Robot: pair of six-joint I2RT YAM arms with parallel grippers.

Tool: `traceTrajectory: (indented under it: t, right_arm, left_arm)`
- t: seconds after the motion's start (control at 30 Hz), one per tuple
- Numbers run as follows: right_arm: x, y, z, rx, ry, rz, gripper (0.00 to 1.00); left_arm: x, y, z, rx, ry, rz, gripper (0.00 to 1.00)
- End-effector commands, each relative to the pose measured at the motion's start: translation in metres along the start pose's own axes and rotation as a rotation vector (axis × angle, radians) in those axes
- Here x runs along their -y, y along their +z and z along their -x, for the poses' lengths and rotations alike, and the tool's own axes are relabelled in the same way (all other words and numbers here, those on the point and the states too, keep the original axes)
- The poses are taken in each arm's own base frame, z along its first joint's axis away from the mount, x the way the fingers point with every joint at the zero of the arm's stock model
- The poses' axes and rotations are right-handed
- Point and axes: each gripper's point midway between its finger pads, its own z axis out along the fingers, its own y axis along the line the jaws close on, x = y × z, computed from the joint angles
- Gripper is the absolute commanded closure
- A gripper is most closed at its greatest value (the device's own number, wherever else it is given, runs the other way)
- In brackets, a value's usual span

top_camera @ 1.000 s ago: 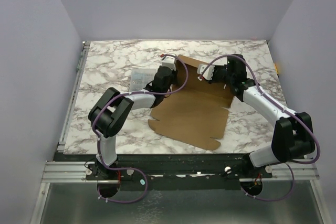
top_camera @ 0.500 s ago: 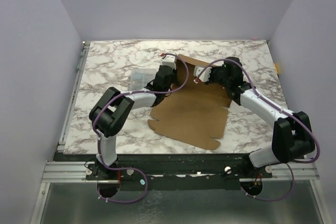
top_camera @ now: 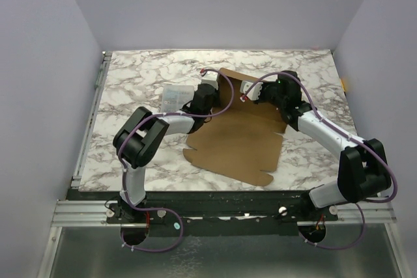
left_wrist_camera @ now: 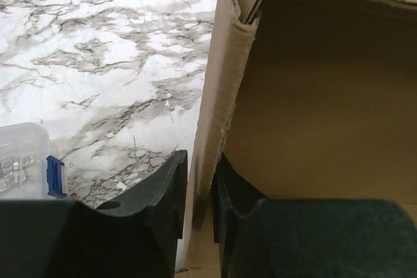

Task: Fold the paper box
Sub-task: Fold the paper box at the center of the board.

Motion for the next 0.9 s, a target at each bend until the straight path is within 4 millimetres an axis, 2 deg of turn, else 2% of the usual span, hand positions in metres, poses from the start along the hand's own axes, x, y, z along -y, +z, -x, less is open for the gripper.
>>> traceTrajectory:
  t: [0.0, 0.17, 0.3, 0.5, 0.6, 0.67, 0.73, 0.8, 0.87]
  right_arm:
    - [-0.026, -0.001, 0.002, 0.004, 0.056, 0.071, 0.91]
    - [-0.029, -0.001, 0.006, 0.018, 0.072, 0.095, 0.91]
    - [-0.039, -0.002, 0.010, 0.042, 0.077, 0.138, 0.92]
    - [-0.052, -0.001, 0.007, 0.044, 0.083, 0.167, 0.92]
    - [-0.052, -0.001, 0.008, 0.047, 0.089, 0.166, 0.92]
    - [-0.051, -0.001, 0.008, 0.048, 0.093, 0.165, 0.92]
    - [-0.052, -0.001, 0.008, 0.047, 0.097, 0.169, 0.91]
    - [-0.051, 0.000, 0.009, 0.047, 0.100, 0.172, 0.92]
    - [-0.049, 0.001, 0.010, 0.050, 0.106, 0.173, 0.91]
  left_arm:
    - [-0.004, 0.000, -0.007, -0.013, 0.025, -0.014, 0.75]
    - [0.002, 0.004, -0.003, 0.001, 0.012, -0.040, 0.83]
    - [0.006, 0.007, 0.002, 0.017, -0.029, -0.048, 1.00]
    - [0.006, 0.007, 0.001, 0.026, -0.080, -0.036, 1.00]
    - [0.002, 0.007, -0.003, 0.020, -0.069, -0.026, 0.91]
    - [-0.003, 0.006, -0.004, 0.020, -0.047, -0.004, 0.89]
    - [-0.009, 0.006, -0.004, 0.026, -0.024, 0.029, 0.91]
    - [-0.012, 0.006, -0.004, 0.031, 0.003, 0.043, 1.00]
    - [-0.012, 0.006, -0.004, 0.032, 0.038, 0.049, 1.00]
